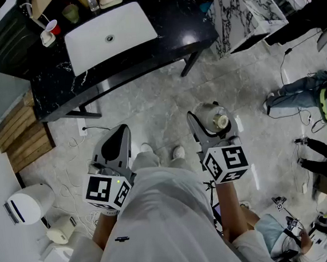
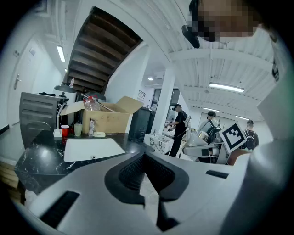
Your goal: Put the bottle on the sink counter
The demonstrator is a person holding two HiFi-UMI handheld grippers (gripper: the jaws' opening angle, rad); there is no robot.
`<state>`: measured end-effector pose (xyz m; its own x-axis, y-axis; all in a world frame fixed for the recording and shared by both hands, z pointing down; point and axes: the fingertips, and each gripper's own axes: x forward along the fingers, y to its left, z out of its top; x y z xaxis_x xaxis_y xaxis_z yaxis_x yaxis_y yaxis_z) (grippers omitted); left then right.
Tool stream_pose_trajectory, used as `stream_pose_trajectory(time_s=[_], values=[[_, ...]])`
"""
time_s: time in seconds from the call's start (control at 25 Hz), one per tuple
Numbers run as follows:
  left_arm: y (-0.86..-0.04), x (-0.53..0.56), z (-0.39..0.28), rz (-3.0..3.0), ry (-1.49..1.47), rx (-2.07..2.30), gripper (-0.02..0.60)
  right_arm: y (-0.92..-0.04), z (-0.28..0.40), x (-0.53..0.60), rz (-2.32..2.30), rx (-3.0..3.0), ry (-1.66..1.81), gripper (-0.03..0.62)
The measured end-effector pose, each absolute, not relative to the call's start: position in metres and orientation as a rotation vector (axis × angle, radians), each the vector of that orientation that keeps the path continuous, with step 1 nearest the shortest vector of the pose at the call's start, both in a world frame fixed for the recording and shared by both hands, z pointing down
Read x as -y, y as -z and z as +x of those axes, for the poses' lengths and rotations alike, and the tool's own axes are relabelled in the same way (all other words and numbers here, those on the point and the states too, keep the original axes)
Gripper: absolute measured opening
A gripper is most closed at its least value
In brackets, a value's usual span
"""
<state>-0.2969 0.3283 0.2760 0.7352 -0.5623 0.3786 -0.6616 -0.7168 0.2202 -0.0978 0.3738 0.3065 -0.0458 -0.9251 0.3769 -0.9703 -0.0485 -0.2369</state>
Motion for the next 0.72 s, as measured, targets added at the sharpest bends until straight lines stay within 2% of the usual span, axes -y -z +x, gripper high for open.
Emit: stream_pose_trajectory(time_s=[0.32, 0.72], values=[[-0.282, -0.397, -0.232, 2.598, -0.438, 0.939, 0.006, -0.306, -0.053, -0.449, 2.103, 2.122, -0.65, 0.346], [-0.278, -0.452, -0.199, 2.618, -0.464, 0.98, 0.006, -0.308, -0.019, -0.509, 2.119, 2.141, -0.589, 0.345]])
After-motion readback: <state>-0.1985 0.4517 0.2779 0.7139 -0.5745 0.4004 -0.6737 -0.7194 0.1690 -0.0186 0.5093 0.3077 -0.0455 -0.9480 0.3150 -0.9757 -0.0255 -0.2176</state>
